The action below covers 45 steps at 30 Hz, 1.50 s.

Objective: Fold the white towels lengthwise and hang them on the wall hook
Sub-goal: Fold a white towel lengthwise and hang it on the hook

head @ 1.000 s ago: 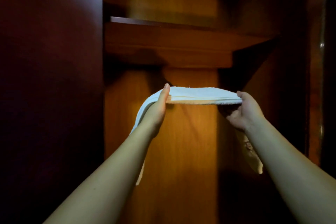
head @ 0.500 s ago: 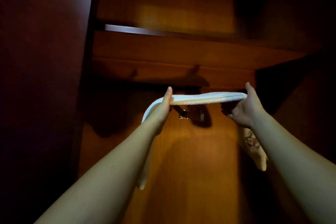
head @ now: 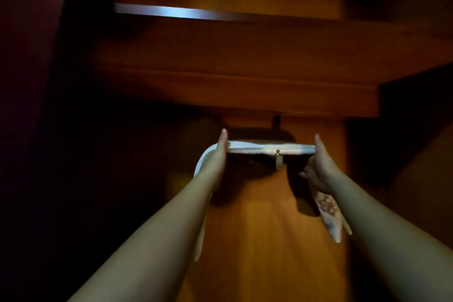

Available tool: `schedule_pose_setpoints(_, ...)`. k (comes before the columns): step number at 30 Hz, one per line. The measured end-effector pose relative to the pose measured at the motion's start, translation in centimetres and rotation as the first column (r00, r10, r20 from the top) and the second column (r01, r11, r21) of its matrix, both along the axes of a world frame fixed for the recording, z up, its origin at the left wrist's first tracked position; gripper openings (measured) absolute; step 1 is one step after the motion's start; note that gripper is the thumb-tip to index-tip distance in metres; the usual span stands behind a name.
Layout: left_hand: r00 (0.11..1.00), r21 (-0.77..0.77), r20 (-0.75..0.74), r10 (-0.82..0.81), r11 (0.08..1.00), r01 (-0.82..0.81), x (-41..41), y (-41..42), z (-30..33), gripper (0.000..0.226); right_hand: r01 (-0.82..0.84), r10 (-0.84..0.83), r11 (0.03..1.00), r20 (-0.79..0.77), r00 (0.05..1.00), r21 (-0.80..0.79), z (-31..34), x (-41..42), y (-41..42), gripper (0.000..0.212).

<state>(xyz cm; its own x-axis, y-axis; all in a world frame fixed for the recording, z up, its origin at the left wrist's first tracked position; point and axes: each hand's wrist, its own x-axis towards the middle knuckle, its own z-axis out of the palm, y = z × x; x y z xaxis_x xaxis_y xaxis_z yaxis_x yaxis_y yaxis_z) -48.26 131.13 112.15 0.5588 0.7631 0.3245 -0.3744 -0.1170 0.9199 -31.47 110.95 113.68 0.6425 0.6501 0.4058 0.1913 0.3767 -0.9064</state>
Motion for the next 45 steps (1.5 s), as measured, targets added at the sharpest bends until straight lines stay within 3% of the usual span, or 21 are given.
schedule_pose_setpoints(6,0.999,-0.032,0.023,0.045,0.999,-0.044,-0.2,-0.9,1.8,0.137,-0.056,0.056,0.998,-0.032,0.998,-0.008,1.5,2.4,1.7,0.088)
schedule_pose_setpoints(12,0.996,-0.111,0.022,0.082,0.991,-0.079,2.5,2.2,-3.2,0.126,0.011,-0.020,0.997,-0.120,0.993,-0.074,-1.2,3.3,3.7,0.080)
schedule_pose_setpoints(14,0.998,-0.132,0.009,0.067,0.989,-0.065,3.3,2.2,-5.0,0.114,0.033,-0.047,0.994,-0.133,0.990,-0.105,-2.4,3.3,4.1,0.067)
schedule_pose_setpoints(18,0.995,-0.151,-0.095,0.043,0.987,-0.058,6.2,2.8,-9.0,0.116,0.059,-0.076,0.976,-0.072,0.995,-0.208,-5.2,1.5,4.5,0.024)
schedule_pose_setpoints(19,0.995,-0.164,-0.098,0.002,0.986,-0.018,6.7,2.9,-9.6,0.112,0.066,-0.082,0.974,-0.067,0.994,-0.218,-5.9,1.2,4.6,0.023)
schedule_pose_setpoints(23,0.985,-0.173,-0.081,-0.149,0.976,0.134,2.5,-5.3,-8.6,0.071,-0.021,0.006,0.981,-0.077,0.997,-0.192,-8.2,-1.0,5.3,0.028)
schedule_pose_setpoints(25,0.982,-0.156,-0.088,-0.165,0.976,0.150,2.1,-7.3,-8.3,0.050,-0.072,0.047,0.988,-0.177,0.983,-0.139,-9.4,-2.1,6.0,0.035)
schedule_pose_setpoints(28,0.964,-0.168,-0.158,-0.215,0.968,0.188,2.4,-8.4,-8.3,0.063,-0.131,0.056,0.954,-0.270,0.961,-0.269,-10.5,-4.1,6.9,0.054)
schedule_pose_setpoints(34,0.893,-0.233,-0.231,-0.385,0.914,0.334,-1.1,-11.0,-9.6,0.083,-0.176,0.071,0.866,-0.232,0.970,-0.468,-10.7,-6.7,4.4,0.089)
schedule_pose_setpoints(36,0.871,-0.241,-0.284,-0.400,0.909,0.339,-2.5,-11.4,-10.9,0.088,-0.143,0.045,0.844,-0.199,0.979,-0.517,-11.6,-7.8,3.1,0.091)
schedule_pose_setpoints(38,0.847,-0.221,-0.386,-0.365,0.928,0.300,-4.1,-11.2,-12.8,0.086,-0.007,-0.048,0.785,-0.073,0.996,-0.619,-12.9,-9.7,1.0,0.077)
schedule_pose_setpoints(41,0.791,-0.117,-0.534,-0.298,0.953,0.280,-7.0,-11.5,-15.0,0.058,0.222,-0.137,0.667,0.176,0.975,-0.711,-14.9,-11.9,-2.0,0.048)
schedule_pose_setpoints(45,0.713,0.180,-0.701,0.005,0.969,0.170,-11.1,-13.9,-18.7,0.037,0.457,-0.098,0.504,0.477,0.873,-0.733,-17.5,-17.7,-7.3,0.043)
